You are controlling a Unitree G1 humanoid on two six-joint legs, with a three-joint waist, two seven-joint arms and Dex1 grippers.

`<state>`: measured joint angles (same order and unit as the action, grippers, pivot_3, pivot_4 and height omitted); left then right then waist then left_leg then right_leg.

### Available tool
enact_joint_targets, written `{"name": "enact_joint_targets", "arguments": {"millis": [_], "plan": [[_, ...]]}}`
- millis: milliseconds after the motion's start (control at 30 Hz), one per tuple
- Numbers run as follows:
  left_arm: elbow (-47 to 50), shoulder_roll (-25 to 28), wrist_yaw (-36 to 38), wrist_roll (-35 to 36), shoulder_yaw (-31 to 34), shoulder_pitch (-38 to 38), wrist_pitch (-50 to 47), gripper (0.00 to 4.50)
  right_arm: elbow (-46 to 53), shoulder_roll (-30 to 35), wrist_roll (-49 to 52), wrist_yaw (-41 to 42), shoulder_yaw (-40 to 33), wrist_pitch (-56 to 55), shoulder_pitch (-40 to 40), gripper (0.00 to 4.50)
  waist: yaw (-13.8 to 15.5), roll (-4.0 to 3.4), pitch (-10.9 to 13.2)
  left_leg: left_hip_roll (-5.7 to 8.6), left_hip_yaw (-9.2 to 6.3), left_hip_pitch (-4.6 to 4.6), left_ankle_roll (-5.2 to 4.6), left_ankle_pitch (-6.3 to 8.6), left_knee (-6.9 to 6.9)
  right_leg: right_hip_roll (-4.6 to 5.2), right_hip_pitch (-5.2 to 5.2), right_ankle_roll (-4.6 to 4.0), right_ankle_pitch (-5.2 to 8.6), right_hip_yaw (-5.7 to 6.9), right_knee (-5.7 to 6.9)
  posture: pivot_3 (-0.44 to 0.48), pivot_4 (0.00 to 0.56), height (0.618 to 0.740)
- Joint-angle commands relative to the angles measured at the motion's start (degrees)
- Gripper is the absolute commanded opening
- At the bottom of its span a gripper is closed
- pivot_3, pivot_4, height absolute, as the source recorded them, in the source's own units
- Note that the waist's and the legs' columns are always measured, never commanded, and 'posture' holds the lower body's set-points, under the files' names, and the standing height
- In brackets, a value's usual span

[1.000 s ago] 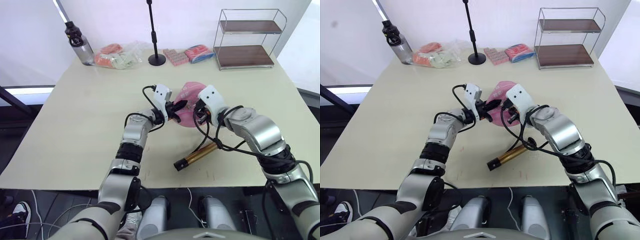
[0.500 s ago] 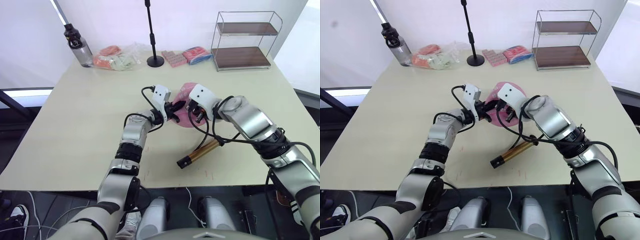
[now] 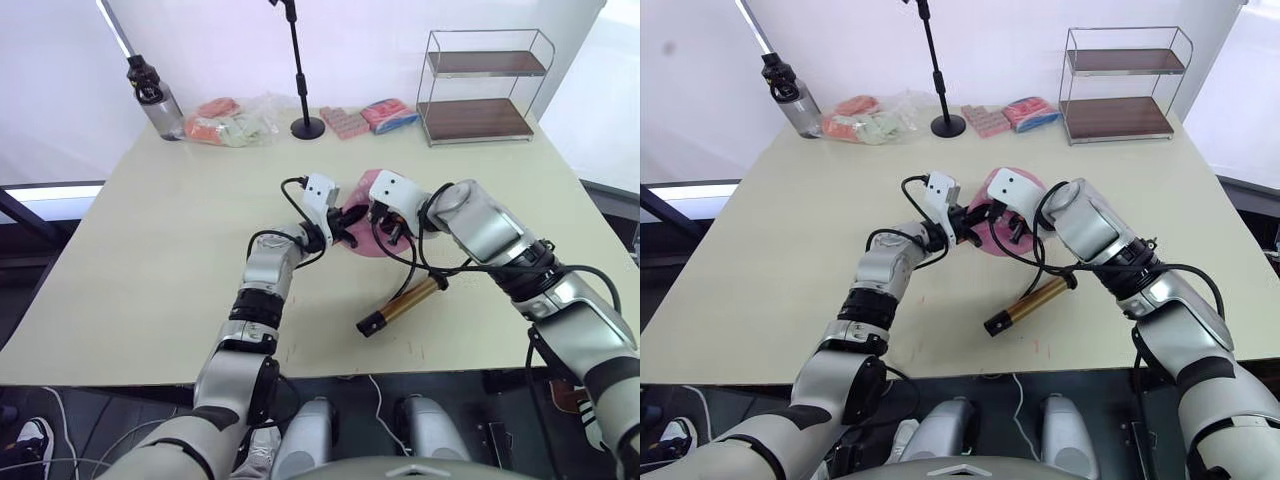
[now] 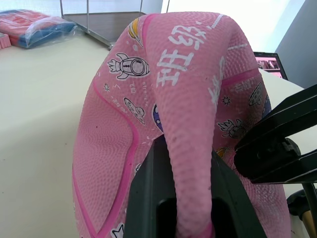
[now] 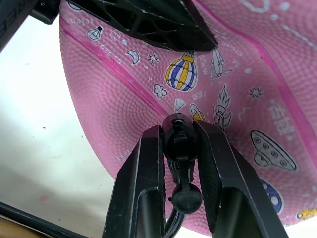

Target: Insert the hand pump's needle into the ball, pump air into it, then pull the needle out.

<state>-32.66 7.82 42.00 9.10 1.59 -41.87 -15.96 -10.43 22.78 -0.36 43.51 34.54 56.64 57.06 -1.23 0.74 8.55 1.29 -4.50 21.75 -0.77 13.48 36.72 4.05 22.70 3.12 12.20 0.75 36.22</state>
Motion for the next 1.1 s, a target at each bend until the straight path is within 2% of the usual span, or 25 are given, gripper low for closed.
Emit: {"name": "enact_joint_targets", "arguments": {"millis": [33, 467, 567, 667, 967, 1100], "plan": [[-1.8, -0.9, 1.3, -0.3, -2.9, 1.6, -2.2, 0.00, -6.2, -2.0, -1.7, 1.6, 4.0, -0.9, -3.1, 0.33, -0.2, 0.09, -0.1, 0.00, -0.03, -0.02, 0.00, 0.00, 0.00, 0.00, 0.00, 0.00, 0.00, 0.00, 0.03, 0.000, 0.150, 0.740], [-2.1, -0.6, 0.6, -0.2, -2.6, 1.7, -2.0, 0.00, -20.6, -7.5, -10.3, 2.2, 5.2, -9.5, -5.3, 0.33, -1.2, 0.12, -1.0, 0.00, -0.23, -0.20, 0.00, 0.00, 0.01, -0.02, -0.12, 0.00, 0.01, 0.00, 0.19, 0.000, 0.150, 0.740], [-2.2, -0.5, 0.5, -0.1, -2.7, 1.6, -1.9, 0.00, -23.9, -9.5, -11.6, 1.9, 4.1, -10.9, -5.8, 0.33, -1.3, 0.16, -1.2, 0.01, -0.25, -0.43, 0.01, 0.01, -0.05, -0.04, -0.22, 0.00, 0.02, -0.04, 0.20, 0.000, 0.150, 0.740], [-2.3, -0.5, 0.4, -0.1, -2.7, 1.7, -1.9, 0.00, -27.0, -10.9, -13.0, 1.1, 3.0, -12.2, -6.3, 0.33, -1.4, 0.26, -1.3, 0.00, -0.33, -1.19, 0.24, 0.15, -0.25, -0.06, -0.79, -0.23, 0.19, -0.11, 0.16, 0.000, 0.150, 0.740], [-2.3, -0.1, 0.3, -0.1, -2.6, 2.2, -1.8, 0.00, -28.3, -12.5, -12.6, -1.2, -5.4, -12.5, -7.1, 0.33, -1.6, 0.26, -1.5, -0.03, -0.61, -1.35, 0.30, 0.19, -0.31, -0.23, -0.81, -0.24, 0.19, -0.11, 0.20, 0.000, 0.150, 0.740], [-2.5, 0.0, 0.2, -0.1, -2.5, 2.1, -1.7, 0.00, -24.5, -11.5, -12.0, 0.2, -7.6, -12.5, -6.9, 0.33, -1.5, 0.21, -1.5, -0.04, -0.62, -1.34, 0.31, 0.20, -0.33, -0.23, -0.80, -0.24, 0.20, -0.10, 0.19, 0.000, 0.150, 0.740]]}}
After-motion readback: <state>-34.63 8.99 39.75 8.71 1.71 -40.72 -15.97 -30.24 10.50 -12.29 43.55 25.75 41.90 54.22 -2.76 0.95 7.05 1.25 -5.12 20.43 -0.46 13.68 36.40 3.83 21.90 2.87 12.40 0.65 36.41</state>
